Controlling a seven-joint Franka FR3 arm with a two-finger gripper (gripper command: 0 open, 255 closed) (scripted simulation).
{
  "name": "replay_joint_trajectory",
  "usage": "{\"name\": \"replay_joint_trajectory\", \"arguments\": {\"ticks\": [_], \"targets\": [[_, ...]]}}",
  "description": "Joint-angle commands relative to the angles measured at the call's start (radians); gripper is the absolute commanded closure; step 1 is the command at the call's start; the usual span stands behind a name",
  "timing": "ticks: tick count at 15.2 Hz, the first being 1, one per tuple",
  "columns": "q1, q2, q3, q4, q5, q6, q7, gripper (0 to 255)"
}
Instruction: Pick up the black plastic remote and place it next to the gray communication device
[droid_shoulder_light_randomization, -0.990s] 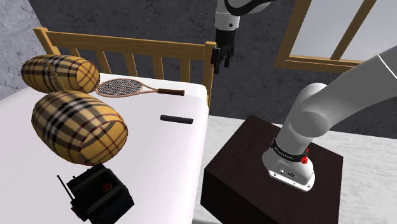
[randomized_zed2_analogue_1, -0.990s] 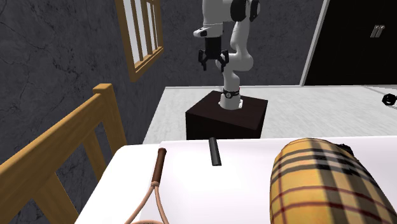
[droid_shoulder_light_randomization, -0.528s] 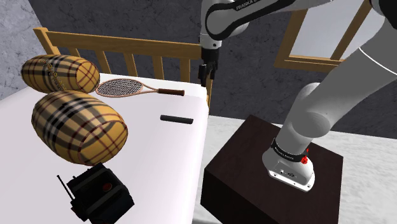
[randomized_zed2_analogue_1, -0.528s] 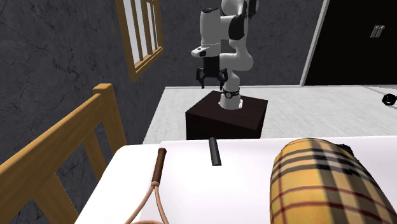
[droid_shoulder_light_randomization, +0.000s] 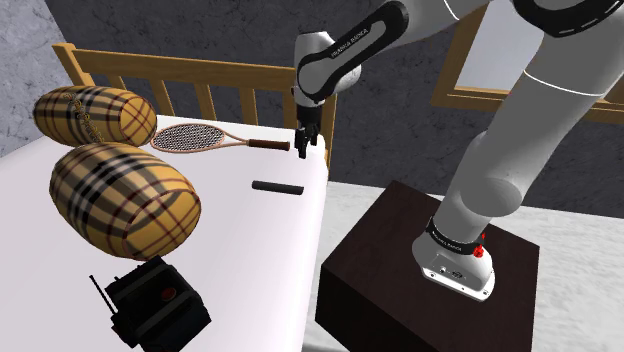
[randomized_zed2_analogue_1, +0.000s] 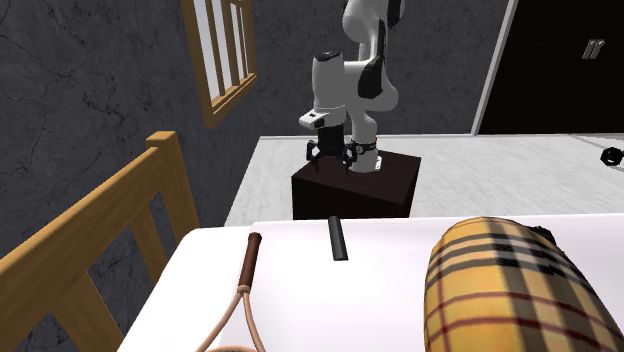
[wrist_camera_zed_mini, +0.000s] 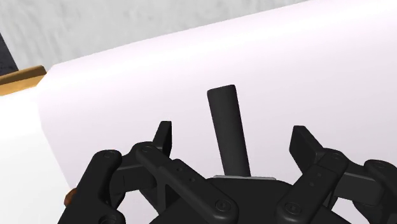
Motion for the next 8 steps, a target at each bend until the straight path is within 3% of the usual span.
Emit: {"name": "replay_joint_trajectory", "arguments": {"ticks": [1, 8], "targets": [[0.008, 0.069, 0.005, 0.018, 0.011, 0.053, -0.028, 0], [0.026, 0.334, 0.036, 0.144, 0.046, 0.195, -0.117, 0]]}}
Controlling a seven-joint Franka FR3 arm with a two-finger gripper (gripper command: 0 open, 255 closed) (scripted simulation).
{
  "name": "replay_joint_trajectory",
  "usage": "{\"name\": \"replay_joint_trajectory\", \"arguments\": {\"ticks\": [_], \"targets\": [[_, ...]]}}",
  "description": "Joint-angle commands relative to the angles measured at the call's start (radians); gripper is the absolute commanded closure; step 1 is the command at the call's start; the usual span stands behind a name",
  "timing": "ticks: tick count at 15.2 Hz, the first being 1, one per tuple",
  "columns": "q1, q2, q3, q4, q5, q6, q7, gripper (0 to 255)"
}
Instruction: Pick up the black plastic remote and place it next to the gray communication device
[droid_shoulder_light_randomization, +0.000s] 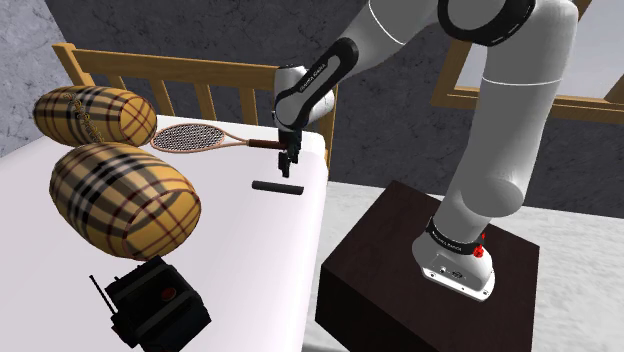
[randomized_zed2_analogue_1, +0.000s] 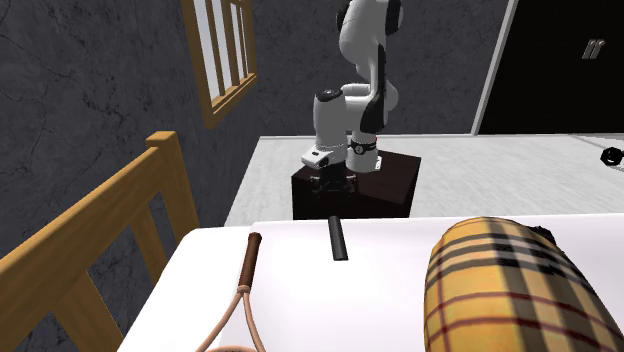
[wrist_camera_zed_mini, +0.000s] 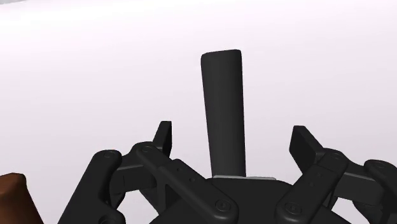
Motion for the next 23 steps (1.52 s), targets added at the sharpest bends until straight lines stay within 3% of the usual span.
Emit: {"name": "replay_joint_trajectory", "arguments": {"ticks": [1, 10, 18, 19, 23], "targets": [[0.003, 0.078, 0.011, 0.042, 0.007, 0.038, -0.025, 0], [0.006, 0.217, 0.027, 0.082, 0.019, 0.138, -0.048, 0], [0.006, 0.223, 0.027, 0.082, 0.019, 0.144, -0.048, 0], [0.006, 0.223, 0.027, 0.082, 0.019, 0.144, -0.048, 255], [0.006, 0.224, 0.027, 0.081, 0.019, 0.146, -0.048, 255]]}}
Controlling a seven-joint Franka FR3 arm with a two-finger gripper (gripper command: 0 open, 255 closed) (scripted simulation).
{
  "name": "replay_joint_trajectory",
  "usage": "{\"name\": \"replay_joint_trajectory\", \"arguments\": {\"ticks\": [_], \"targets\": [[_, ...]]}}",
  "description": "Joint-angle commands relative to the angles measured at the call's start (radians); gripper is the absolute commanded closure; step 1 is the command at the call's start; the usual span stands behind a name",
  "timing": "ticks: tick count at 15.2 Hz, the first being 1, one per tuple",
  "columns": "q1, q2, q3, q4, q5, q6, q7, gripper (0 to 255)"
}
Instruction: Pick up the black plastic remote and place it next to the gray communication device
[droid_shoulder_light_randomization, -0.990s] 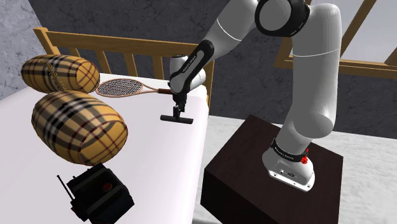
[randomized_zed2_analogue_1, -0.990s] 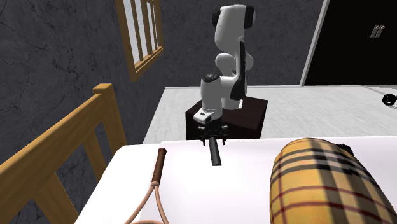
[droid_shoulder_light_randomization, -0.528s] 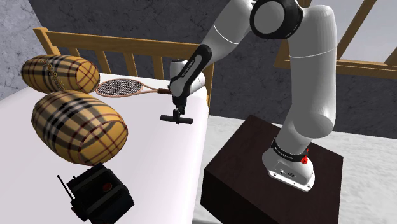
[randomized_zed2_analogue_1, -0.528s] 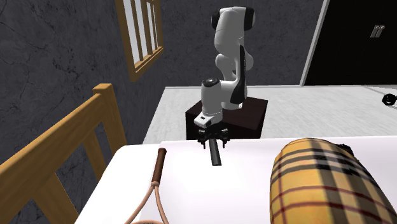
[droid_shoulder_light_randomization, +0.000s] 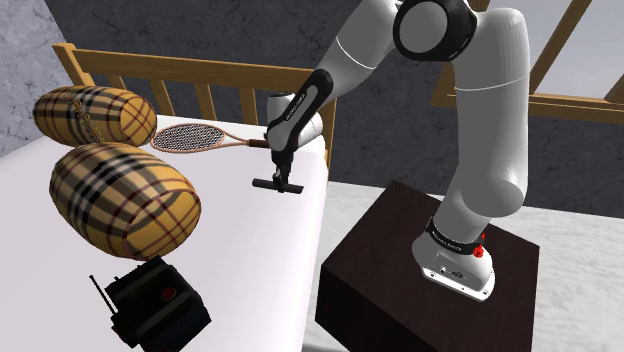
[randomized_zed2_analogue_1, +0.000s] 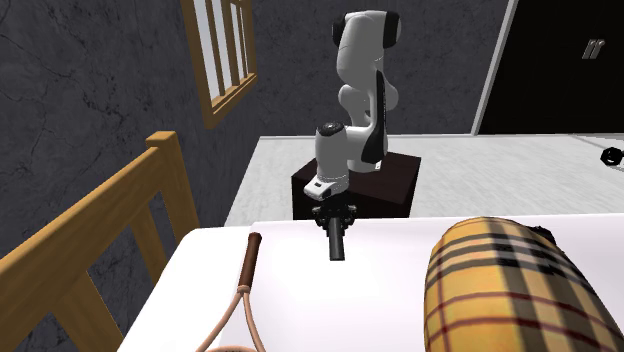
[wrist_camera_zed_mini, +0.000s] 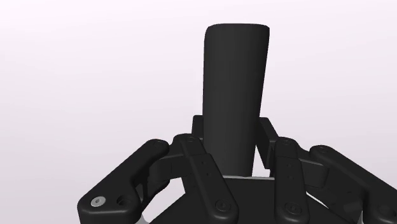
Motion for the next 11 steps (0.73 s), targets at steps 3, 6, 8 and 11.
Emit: {"name": "replay_joint_trajectory", "arguments": {"ticks": [3, 6, 8, 11], "targets": [[0.002, 0.003, 0.002, 0.001, 0.000, -0.004, 0.001, 255], [0.002, -0.010, 0.002, -0.003, -0.001, -0.013, 0.001, 255], [0.003, -0.034, 0.000, -0.005, -0.003, -0.034, 0.005, 255], [0.004, -0.068, -0.002, -0.007, -0.007, -0.066, 0.009, 255]]}}
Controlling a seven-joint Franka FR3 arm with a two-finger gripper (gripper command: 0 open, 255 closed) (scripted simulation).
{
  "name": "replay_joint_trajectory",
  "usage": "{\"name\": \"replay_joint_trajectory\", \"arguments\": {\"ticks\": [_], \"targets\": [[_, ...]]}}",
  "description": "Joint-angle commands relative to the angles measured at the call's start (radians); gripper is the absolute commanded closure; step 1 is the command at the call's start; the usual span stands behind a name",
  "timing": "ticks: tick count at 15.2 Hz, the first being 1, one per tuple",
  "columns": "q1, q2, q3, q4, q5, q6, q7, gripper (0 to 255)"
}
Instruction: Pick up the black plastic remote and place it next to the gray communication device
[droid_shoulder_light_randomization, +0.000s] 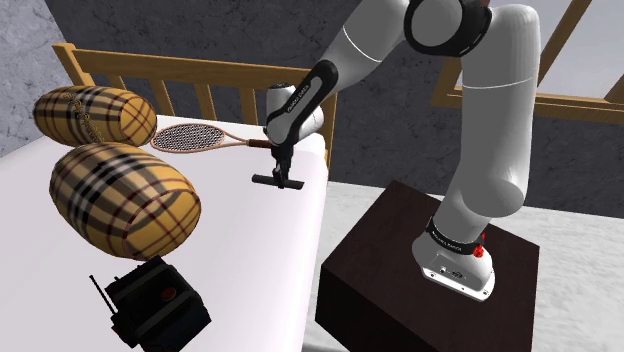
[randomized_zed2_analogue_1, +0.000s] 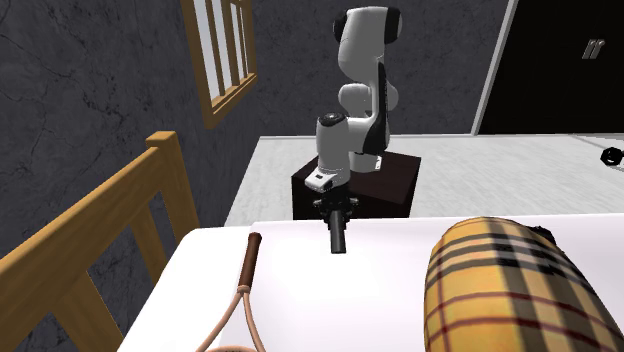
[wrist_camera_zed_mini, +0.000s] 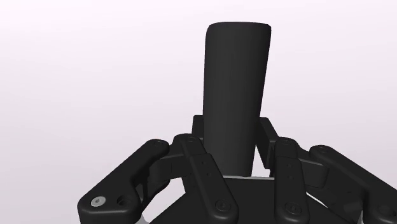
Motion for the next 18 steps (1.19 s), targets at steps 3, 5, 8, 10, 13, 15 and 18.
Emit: {"name": "replay_joint_trajectory", "arguments": {"ticks": [3, 5, 8, 10, 13, 15, 18], "targets": [[0.001, -0.042, -0.003, 0.003, -0.005, -0.046, 0.006, 255], [0.002, -0.064, -0.004, 0.004, -0.008, -0.068, 0.009, 255], [0.002, -0.095, -0.005, 0.008, -0.012, -0.103, 0.014, 255], [0.003, -0.115, -0.006, 0.011, -0.014, -0.126, 0.017, 255], [0.003, -0.145, -0.007, 0.017, -0.018, -0.162, 0.021, 255], [0.003, -0.163, -0.008, 0.023, -0.020, -0.186, 0.024, 255], [0.003, -0.190, -0.009, 0.032, -0.023, -0.222, 0.028, 255]]}}
